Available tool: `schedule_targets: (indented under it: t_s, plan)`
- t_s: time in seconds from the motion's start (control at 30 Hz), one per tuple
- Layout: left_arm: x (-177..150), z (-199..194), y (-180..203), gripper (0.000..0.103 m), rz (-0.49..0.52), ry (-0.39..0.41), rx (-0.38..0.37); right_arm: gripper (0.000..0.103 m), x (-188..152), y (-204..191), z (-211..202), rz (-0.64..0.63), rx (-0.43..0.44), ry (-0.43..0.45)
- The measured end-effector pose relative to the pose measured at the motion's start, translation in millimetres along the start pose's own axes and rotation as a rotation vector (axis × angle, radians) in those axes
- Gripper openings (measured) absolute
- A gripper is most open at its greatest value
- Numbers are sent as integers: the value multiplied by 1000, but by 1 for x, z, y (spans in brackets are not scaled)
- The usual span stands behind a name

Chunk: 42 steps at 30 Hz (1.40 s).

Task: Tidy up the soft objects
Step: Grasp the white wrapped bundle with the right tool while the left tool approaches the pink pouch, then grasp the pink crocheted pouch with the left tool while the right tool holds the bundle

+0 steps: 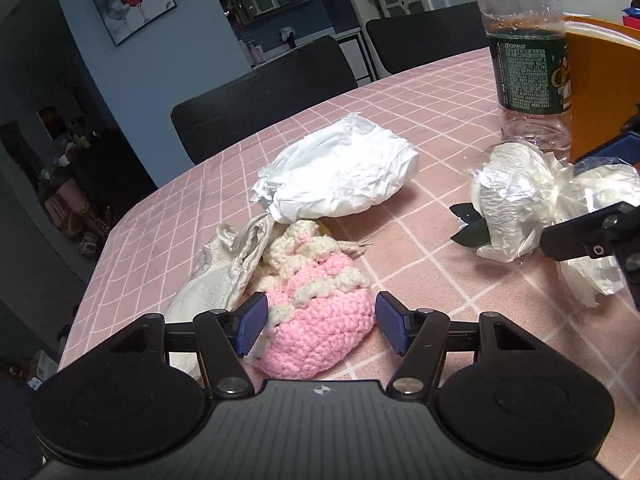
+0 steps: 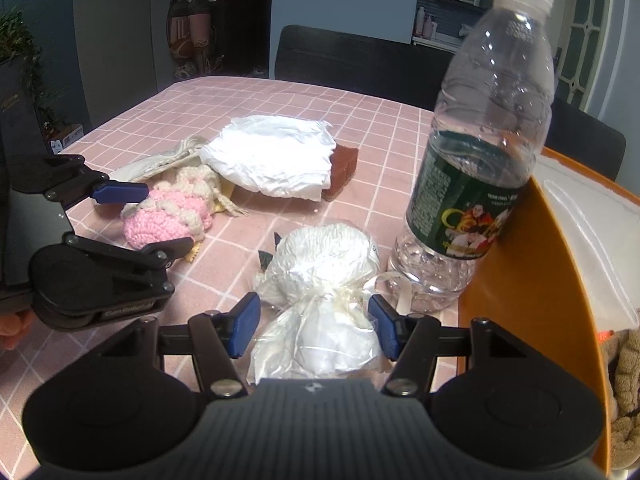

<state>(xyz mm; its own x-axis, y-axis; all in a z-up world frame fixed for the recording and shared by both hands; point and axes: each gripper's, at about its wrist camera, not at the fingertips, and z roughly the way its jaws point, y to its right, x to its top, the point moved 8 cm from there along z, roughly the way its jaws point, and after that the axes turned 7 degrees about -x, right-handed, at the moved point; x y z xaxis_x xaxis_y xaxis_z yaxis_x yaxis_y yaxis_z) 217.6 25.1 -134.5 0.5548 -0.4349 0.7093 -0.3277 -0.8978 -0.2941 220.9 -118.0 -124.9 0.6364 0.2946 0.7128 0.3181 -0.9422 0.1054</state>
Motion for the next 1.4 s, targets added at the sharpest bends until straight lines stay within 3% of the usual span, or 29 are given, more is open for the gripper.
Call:
schedule_targets:
  t_s: [0.1, 0.2, 0.23, 0.37, 0.63, 0.83, 1.03, 1.2, 1.3, 1.33, 1.4]
  plan:
    - [-1, -2, -1, 65, -19, 11, -8, 54, -2, 2, 0, 11, -1, 1]
    - [0, -8, -6, 42, -59, 31, -14, 47, -2, 5, -2, 30, 6, 7]
    - [2, -10, -8, 25, -75, 44, -29, 46, -2, 5, -2, 34, 10, 10]
    - [5, -22, -10, 14, -97, 55, -26, 40, -4, 6, -4, 37, 17, 16]
    - [5, -81, 13, 10, -100, 127, -88, 37, -4, 8, -34, 57, 18, 73]
    - [-9, -122, 43, 10, -109, 131, -193, 37, -15, 1, -57, 61, 46, 83]
    - [-29, -133, 62, 12, -137, 64, -284, 37, -38, -2, -64, 88, 55, 40]
    - [-36, -128, 63, 27, -168, 29, -293, 39, -51, -1, -63, 107, 67, 10]
    - [-38, -126, 61, 51, -191, 11, -303, 39, -52, 1, -63, 110, 71, -12]
    - [-37, -126, 60, 65, -195, 18, -298, 42, -52, 2, -63, 106, 72, -23]
    - [-35, -127, 53, 74, -214, 27, -282, 45, -51, 4, -63, 99, 77, -47]
